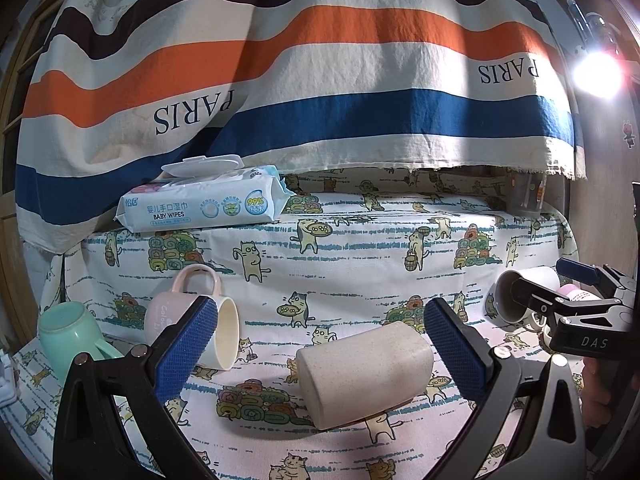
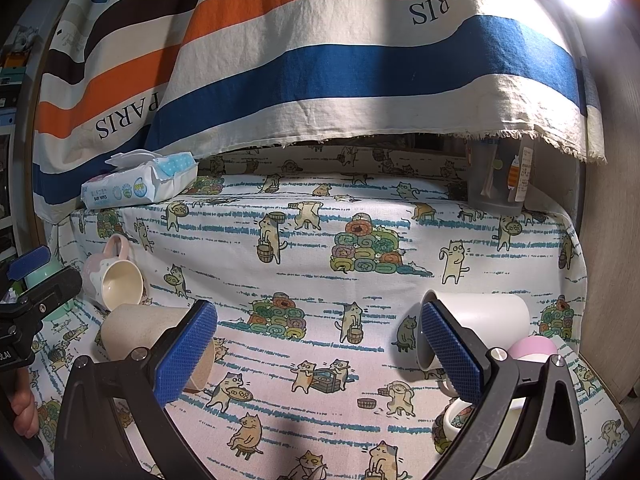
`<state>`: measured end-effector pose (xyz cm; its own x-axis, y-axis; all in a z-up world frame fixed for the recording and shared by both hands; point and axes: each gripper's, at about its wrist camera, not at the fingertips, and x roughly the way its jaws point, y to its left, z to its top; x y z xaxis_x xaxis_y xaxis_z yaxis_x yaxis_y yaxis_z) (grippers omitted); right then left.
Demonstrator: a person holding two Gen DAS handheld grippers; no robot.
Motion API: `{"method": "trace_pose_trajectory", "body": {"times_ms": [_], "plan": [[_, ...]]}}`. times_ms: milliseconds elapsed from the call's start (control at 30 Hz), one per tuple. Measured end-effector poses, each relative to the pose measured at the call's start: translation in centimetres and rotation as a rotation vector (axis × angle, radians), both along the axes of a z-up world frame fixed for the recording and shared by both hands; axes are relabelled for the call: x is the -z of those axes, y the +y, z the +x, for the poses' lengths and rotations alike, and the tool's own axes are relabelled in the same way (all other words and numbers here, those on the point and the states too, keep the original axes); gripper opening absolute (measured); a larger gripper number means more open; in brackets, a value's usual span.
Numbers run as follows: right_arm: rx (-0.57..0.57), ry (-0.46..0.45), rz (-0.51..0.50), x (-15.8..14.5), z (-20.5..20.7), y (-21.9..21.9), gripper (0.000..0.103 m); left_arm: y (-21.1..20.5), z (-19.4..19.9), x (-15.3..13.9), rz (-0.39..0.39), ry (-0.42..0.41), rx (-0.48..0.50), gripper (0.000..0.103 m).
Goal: Flip cup upside down
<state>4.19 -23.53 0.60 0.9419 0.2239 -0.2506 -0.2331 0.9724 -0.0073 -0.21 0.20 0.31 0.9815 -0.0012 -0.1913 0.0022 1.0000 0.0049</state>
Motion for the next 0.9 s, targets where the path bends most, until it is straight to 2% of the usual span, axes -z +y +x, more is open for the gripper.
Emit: {"method": "trace_pose_trajectory", "body": {"times_ms": [500,633,767,900], "plan": [[-0.001,0.0,0.002,-0.1,-0.1,-0.1,0.102,0.5,0.1,0.0,-0.013,0.009,-0.016,0.102],[-0.006,-0.006,0.005,-0.1,-0.2,-0.1,0.102,1.7,1.0,-1.5,-0.049,0.085,0.042,0.102],[-0.032,0.009,0.008,-0.5,-0.2,-0.2,0.102,1.7,2.4,-2.7,0.026,0.202,0.163,0.102],[-0.072,0.05,0.066,-1.1,0.1,-1.1,0.102,0.8,3.3,-3.0,0.17,0.255,0.303,0.102]]}}
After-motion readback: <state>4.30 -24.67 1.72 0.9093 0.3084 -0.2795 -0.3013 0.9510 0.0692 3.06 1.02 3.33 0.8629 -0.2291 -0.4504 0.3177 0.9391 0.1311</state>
